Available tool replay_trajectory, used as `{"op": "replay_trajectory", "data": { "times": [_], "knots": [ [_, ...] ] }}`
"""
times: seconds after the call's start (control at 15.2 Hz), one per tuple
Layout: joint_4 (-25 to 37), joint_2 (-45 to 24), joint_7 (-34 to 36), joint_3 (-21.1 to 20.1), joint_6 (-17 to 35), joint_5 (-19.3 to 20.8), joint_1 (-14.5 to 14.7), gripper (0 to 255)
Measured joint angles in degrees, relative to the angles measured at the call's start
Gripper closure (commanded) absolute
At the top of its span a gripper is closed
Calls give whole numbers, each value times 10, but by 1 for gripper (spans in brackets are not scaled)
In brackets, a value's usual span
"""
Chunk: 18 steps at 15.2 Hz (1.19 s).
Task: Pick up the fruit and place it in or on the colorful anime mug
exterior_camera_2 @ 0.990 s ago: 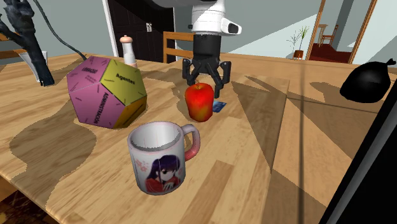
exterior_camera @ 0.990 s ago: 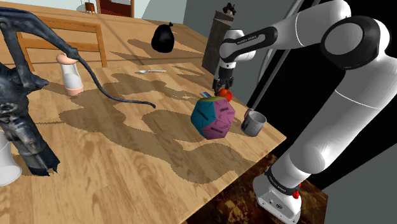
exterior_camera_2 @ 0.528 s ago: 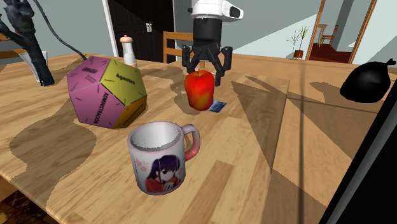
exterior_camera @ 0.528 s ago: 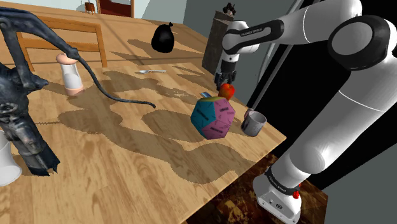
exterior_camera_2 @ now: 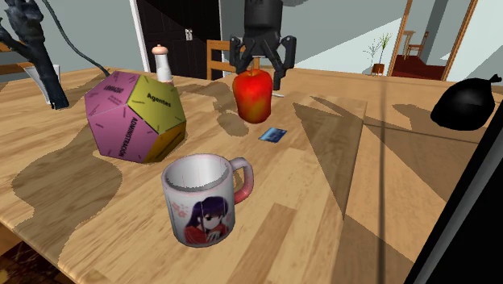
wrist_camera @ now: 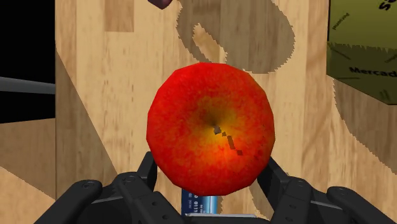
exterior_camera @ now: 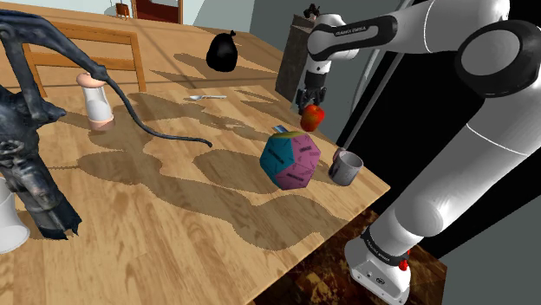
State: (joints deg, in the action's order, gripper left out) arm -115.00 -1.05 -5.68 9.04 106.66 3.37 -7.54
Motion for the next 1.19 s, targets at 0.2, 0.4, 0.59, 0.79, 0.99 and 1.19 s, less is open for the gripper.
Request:
{"op": "replay_trajectory", "data": {
  "times": [0.2, 0.4, 0.59, 0.79, 0.99, 1.19],
  "knots": [
    [19, 4, 0, -1, -23, 0, 1, 255],
    [35, 9, 0, -1, -45, 0, 1, 255],
    [54, 14, -1, -1, -68, 1, 1, 255],
    [74, 16, -2, -1, -90, 1, 1, 255],
    [79, 27, -4, 0, -106, 3, 1, 255],
    [22, 87, -5, 1, -108, 13, -2, 255]
  ]
}}
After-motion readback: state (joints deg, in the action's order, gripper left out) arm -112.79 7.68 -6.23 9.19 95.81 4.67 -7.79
